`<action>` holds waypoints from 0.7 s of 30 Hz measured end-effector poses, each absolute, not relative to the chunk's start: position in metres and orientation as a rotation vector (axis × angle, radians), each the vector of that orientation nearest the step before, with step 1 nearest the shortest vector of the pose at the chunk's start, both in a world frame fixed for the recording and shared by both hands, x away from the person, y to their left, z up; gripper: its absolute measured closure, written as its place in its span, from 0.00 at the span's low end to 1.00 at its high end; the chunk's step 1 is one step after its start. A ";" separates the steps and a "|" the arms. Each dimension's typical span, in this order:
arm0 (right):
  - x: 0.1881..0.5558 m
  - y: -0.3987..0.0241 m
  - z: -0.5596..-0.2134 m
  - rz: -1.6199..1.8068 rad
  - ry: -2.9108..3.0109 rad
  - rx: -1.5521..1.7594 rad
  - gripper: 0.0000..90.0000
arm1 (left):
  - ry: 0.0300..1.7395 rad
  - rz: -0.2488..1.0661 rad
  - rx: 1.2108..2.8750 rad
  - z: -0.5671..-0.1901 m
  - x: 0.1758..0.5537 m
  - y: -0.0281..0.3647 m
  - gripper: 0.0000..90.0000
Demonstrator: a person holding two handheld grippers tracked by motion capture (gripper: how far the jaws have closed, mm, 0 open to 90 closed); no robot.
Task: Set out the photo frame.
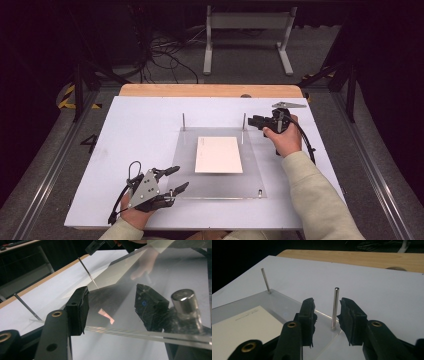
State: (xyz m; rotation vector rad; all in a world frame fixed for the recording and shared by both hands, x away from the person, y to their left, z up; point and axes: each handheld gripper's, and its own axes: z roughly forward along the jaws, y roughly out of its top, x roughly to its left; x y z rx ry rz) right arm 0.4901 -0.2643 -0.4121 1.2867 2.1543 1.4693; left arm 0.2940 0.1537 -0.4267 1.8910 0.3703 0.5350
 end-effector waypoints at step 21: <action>0.385 -0.290 -0.375 1.513 2.133 1.046 0.61 | 0.375 0.495 1.906 -0.415 0.303 0.158 0.50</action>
